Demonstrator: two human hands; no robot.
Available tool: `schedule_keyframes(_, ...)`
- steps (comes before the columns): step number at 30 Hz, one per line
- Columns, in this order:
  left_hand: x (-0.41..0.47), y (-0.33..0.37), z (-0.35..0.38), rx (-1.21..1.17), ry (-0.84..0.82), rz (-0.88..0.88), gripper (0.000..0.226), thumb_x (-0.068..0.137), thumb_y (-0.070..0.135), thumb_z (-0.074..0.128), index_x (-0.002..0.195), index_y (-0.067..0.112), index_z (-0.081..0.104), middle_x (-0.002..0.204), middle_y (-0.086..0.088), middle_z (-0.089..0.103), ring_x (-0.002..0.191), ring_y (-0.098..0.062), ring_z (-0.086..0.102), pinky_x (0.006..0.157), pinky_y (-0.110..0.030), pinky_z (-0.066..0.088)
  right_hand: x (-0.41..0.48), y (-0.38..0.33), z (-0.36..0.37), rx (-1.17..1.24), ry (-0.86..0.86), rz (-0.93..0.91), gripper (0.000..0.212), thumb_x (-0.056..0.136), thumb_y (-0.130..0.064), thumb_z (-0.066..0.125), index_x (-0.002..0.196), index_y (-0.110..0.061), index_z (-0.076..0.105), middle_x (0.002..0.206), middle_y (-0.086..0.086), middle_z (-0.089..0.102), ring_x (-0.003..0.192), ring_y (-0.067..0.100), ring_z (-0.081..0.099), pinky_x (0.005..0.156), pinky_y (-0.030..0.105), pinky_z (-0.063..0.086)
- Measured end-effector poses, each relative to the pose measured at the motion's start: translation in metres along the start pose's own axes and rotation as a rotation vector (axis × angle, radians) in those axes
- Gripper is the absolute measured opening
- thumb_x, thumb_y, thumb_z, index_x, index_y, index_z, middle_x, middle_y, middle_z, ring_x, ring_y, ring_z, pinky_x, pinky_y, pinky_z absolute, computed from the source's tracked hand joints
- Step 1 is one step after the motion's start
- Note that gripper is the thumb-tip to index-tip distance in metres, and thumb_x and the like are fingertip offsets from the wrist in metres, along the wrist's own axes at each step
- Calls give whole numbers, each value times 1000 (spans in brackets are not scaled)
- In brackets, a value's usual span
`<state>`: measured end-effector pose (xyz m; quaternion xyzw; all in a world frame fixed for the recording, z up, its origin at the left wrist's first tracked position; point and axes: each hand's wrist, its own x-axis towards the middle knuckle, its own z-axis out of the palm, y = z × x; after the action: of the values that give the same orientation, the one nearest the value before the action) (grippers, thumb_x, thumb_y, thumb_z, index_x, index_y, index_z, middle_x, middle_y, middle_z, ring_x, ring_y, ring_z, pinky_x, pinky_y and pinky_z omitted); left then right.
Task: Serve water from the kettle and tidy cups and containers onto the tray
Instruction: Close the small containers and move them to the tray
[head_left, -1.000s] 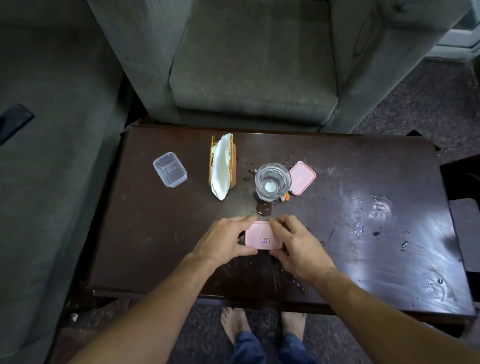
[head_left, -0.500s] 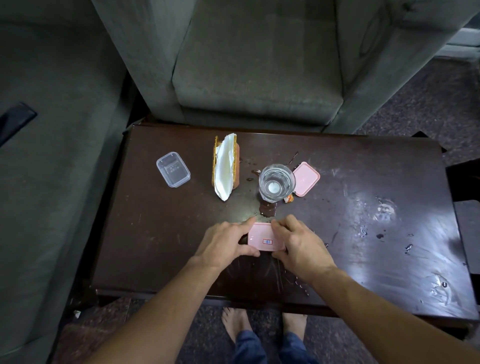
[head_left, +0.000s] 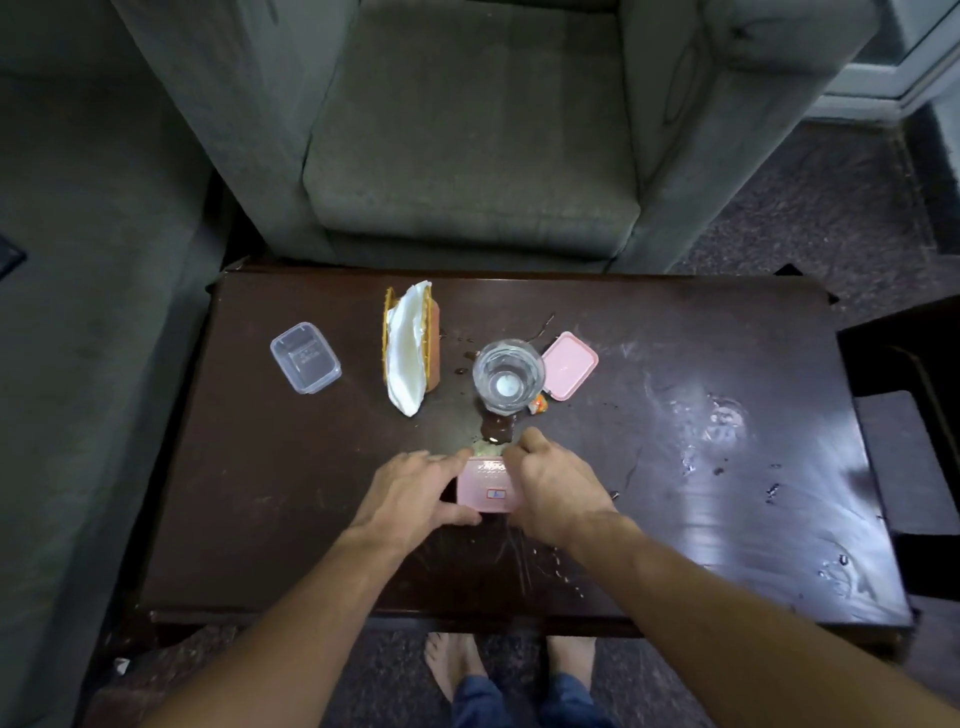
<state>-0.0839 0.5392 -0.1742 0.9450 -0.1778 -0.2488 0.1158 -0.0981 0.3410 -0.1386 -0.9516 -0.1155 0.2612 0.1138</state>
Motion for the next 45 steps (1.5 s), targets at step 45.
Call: schedule_keyframes(45,-14,58,13,-271,563,-384,12,93,21,68,102,22,76,90,5,68,76,-21,70,63,-37,58,60,93,-58,-272,46,-62,51,90,-28,55,140,-19,53,154,3,40,139,27,40,107,37,38)
